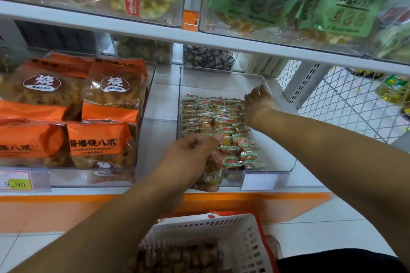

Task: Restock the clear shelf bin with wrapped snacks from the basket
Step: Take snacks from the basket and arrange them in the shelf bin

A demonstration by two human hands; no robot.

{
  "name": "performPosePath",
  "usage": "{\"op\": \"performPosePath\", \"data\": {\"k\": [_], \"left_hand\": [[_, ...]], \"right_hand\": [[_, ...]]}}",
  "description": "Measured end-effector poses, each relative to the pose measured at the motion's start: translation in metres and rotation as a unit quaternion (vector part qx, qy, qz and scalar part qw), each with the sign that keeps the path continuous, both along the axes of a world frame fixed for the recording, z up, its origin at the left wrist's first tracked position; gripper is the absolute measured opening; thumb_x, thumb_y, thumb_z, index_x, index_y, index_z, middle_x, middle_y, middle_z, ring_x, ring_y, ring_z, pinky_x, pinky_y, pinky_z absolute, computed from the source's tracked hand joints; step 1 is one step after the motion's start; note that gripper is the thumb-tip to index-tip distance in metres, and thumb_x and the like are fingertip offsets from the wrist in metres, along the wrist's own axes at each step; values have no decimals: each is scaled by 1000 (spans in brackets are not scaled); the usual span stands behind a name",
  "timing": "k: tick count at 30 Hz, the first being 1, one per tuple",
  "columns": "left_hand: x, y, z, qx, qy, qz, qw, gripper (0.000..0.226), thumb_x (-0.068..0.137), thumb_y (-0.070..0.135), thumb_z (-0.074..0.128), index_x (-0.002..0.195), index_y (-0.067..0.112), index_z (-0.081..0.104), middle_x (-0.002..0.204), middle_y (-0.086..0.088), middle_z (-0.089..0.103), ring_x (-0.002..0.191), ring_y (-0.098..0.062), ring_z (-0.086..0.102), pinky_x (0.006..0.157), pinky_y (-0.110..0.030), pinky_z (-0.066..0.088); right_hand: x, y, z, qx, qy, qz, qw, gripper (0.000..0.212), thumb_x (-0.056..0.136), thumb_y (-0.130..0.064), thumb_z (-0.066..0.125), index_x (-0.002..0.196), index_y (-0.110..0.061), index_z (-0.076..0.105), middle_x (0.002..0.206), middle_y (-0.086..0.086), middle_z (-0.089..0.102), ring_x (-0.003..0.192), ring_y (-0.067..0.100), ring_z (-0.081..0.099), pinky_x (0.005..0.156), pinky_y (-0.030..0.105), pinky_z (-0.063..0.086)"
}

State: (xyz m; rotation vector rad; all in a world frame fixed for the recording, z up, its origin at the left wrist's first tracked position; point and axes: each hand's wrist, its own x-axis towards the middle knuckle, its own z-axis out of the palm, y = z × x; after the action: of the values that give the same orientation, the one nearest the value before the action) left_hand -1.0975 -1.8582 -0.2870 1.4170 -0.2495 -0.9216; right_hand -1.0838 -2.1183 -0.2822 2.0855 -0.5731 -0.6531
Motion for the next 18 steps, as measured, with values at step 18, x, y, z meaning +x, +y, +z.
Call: {"op": "performPosePath", "data": {"k": [18], "left_hand": [[-15,19,19,-18,-23,8,1000,47,84,68,62,101,26,75,102,-4,78,97,-26,75,83,-50,61]], "right_hand": [[-89,107,84,561,-321,27,762,53,84,-75,45,121,-39,59,100,-8,71,82,8,70,70,34,54]]}}
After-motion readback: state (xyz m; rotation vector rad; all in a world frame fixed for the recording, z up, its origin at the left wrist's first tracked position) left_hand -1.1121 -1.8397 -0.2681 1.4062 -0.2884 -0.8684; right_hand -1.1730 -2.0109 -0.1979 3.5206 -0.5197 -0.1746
